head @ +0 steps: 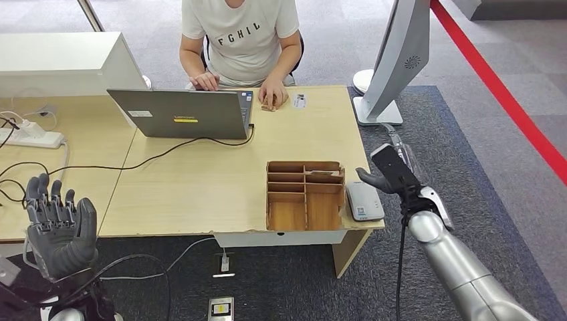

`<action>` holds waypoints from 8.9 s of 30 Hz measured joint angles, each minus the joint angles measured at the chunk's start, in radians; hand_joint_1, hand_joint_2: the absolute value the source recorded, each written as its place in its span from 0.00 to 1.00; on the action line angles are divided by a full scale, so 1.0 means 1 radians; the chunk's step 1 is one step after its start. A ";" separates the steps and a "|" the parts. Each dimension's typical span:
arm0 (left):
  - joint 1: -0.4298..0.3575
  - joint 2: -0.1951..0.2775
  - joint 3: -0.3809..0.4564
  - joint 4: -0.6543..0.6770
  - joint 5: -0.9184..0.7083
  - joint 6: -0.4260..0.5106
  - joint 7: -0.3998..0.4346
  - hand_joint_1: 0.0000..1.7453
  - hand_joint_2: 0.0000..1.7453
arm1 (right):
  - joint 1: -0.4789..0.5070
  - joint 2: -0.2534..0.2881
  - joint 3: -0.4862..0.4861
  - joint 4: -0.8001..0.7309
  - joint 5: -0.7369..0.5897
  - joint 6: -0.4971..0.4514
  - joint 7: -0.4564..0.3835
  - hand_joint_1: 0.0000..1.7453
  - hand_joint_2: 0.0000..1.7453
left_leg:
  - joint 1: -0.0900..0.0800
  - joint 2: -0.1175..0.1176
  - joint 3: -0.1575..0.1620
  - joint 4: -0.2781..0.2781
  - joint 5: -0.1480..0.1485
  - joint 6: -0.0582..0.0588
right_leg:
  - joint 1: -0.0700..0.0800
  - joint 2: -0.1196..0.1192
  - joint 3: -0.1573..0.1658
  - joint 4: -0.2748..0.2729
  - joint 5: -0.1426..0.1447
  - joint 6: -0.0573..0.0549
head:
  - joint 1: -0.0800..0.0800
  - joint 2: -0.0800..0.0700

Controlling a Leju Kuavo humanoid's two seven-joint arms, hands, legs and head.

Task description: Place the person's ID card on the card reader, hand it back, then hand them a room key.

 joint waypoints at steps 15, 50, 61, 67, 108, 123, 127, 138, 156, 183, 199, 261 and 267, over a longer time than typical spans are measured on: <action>-0.014 -0.002 -0.002 0.000 -0.015 0.000 0.008 0.00 1.00 | -0.017 0.039 0.040 0.061 0.068 0.038 -0.006 0.06 1.00 | 0.000 0.000 0.000 0.000 0.000 0.000 | 0.000 0.000 0.000 0.000 0.000 0.000 | 0.000 0.000; 0.022 -0.018 0.009 -0.010 -0.059 0.000 0.033 0.00 1.00 | -0.037 0.106 0.134 0.122 0.092 0.062 -0.021 0.19 1.00 | 0.000 0.000 0.000 0.000 0.000 0.000 | 0.000 0.000 0.000 0.000 0.000 0.000 | 0.000 0.000; 0.022 -0.018 0.009 -0.010 -0.050 0.000 0.024 0.00 1.00 | -0.053 0.122 0.145 0.150 0.093 0.059 -0.029 0.18 1.00 | 0.000 0.000 0.000 0.000 0.000 0.000 | 0.000 0.000 0.000 0.000 0.000 0.000 | 0.000 0.000; 0.022 -0.018 0.009 -0.010 -0.051 0.000 0.024 0.00 1.00 | -0.058 0.124 0.147 0.157 0.092 0.057 -0.033 0.31 1.00 | 0.000 0.000 0.000 0.000 0.000 0.000 | 0.000 0.000 0.000 0.000 0.000 0.000 | 0.000 0.000; 0.010 -0.019 0.008 -0.009 -0.037 0.000 0.005 0.00 1.00 | -0.113 0.153 0.158 0.240 0.115 -0.051 -0.074 1.00 1.00 | 0.000 0.000 0.000 0.000 0.000 0.000 | 0.000 0.000 0.000 0.000 0.000 0.000 | 0.000 0.000; 0.008 -0.030 0.006 -0.006 -0.020 0.000 -0.015 0.00 1.00 | -0.127 0.161 0.150 0.121 0.135 -0.162 -0.079 1.00 1.00 | 0.000 0.000 0.000 0.000 0.000 0.000 | 0.000 0.000 0.000 0.000 0.000 0.000 | 0.000 0.000; 0.008 -0.032 0.006 -0.006 -0.020 0.000 -0.015 0.00 1.00 | -0.126 0.161 0.150 0.090 0.131 -0.164 -0.072 1.00 1.00 | 0.000 0.000 0.000 0.000 0.000 0.000 | 0.000 0.000 0.000 0.000 0.000 0.000 | 0.000 0.000; 0.010 -0.032 0.007 -0.006 -0.021 0.000 -0.010 0.00 1.00 | -0.111 0.156 0.151 0.062 0.089 -0.139 -0.043 0.00 1.00 | 0.000 0.000 0.000 0.000 0.000 0.000 | 0.000 0.000 0.000 0.000 0.000 0.000 | 0.000 0.000; 0.012 -0.031 0.008 -0.006 -0.007 0.000 -0.019 0.00 1.00 | -0.038 0.097 0.127 0.017 0.073 -0.127 -0.009 0.00 1.00 | 0.000 0.000 0.000 0.000 0.000 0.000 | 0.000 0.000 0.000 0.000 0.000 0.000 | 0.000 0.000; -0.011 -0.031 0.007 0.008 -0.016 0.000 -0.006 0.00 1.00 | -0.011 0.108 0.131 0.067 0.108 -0.094 -0.044 0.00 1.00 | 0.000 0.000 0.000 0.000 0.000 0.000 | 0.000 0.000 0.000 0.000 0.000 0.000 | 0.000 0.000; 0.002 -0.031 0.010 0.008 -0.033 0.000 -0.001 0.00 1.00 | -0.085 0.195 0.145 0.251 0.098 -0.099 -0.105 0.00 1.00 | 0.000 0.000 0.000 0.000 0.000 0.000 | 0.000 0.000 0.000 0.000 0.000 0.000 | 0.000 0.000; -0.013 -0.042 0.001 0.010 -0.011 0.000 -0.012 0.00 1.00 | -0.073 0.196 0.105 0.339 0.145 -0.164 -0.073 0.00 1.00 | 0.000 0.000 0.001 0.000 0.000 0.000 | 0.000 0.000 0.000 0.000 0.000 0.000 | 0.000 0.000; -0.018 -0.042 0.001 0.011 0.001 0.000 -0.014 0.00 1.00 | -0.073 0.188 0.099 0.336 0.138 -0.168 -0.070 0.00 1.00 | 0.000 0.000 0.001 0.000 0.000 0.000 | 0.000 0.000 0.000 0.000 0.000 0.000 | 0.000 0.000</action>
